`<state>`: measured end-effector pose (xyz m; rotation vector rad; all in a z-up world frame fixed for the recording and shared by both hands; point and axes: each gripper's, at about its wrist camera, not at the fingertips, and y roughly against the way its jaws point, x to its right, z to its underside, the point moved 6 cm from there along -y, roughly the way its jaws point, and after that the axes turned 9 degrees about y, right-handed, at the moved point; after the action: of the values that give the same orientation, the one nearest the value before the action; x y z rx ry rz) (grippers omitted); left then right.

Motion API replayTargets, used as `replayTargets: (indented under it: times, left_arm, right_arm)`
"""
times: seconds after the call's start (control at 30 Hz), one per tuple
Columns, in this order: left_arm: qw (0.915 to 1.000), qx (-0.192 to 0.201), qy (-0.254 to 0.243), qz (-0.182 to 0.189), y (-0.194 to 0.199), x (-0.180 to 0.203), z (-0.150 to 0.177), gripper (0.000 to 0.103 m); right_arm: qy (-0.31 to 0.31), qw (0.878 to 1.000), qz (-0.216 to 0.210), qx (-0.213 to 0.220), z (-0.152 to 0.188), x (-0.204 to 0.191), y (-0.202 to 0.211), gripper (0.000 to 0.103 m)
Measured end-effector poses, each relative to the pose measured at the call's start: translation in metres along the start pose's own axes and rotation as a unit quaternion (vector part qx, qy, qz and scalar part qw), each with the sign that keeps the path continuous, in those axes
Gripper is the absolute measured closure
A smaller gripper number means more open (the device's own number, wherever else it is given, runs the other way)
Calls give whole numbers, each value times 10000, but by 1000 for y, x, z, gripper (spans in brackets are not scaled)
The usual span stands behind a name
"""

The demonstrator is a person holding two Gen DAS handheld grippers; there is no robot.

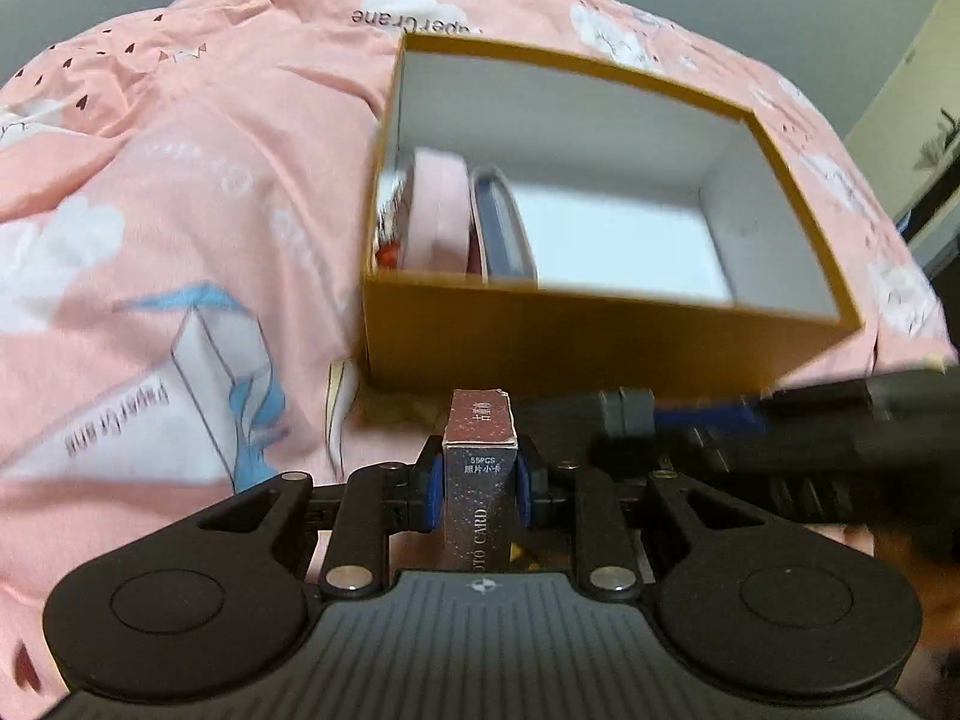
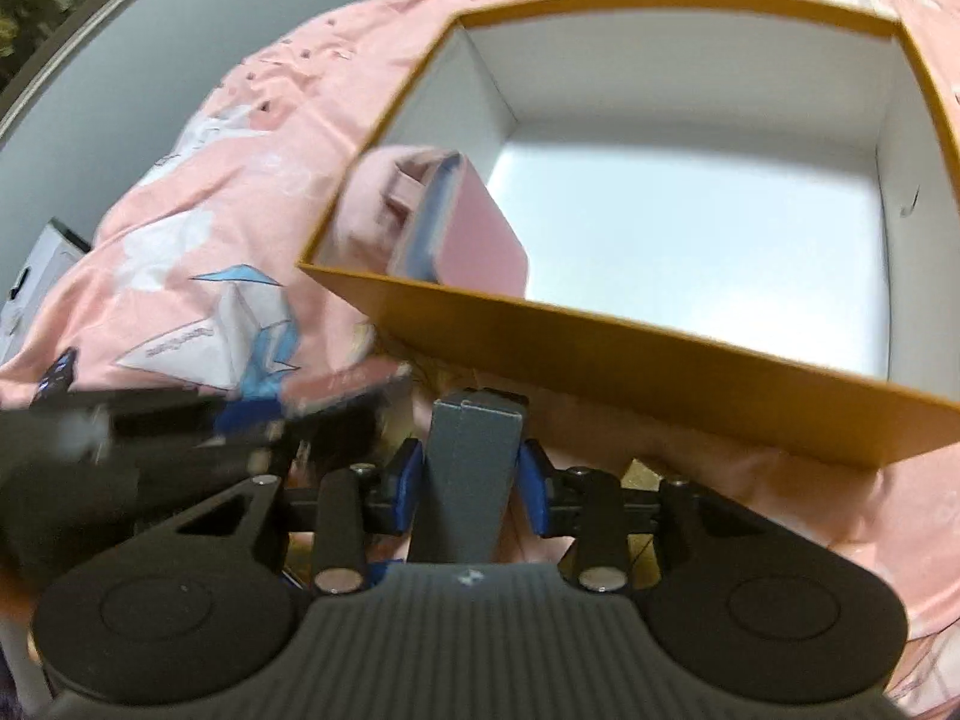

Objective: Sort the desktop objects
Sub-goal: 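Grasp the dark grey box with the right tool while the left tool grasps the red-brown box, then carry both boxes into the orange box and lower them beside the pink pouch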

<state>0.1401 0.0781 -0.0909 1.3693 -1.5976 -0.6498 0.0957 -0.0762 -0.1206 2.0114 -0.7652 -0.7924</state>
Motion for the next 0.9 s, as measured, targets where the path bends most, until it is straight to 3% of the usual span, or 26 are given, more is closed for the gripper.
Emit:
replayTargets:
  times: [0.17, 0.47, 0.63, 0.9]
  left_arm:
    - [9999, 1, 91, -132, 14, -8, 9, 77]
    - [9976, -501, 386, -271, 19, -25, 28, 77]
    - [9995, -8, 315, -49, 42, -19, 22, 77]
    - [9960, 801, 104, 386, 90, 10, -16, 77]
  right_arm:
    - [-149, 9998, -21, -122, 7, -3, -12, 64]
    - [-132, 9998, 113, -68, 12, -5, -14, 66]
    - [-17, 9996, 57, 286, 6, -4, 23, 67]
    - [-208, 9957, -351, 831, -11, 1, 83, 67]
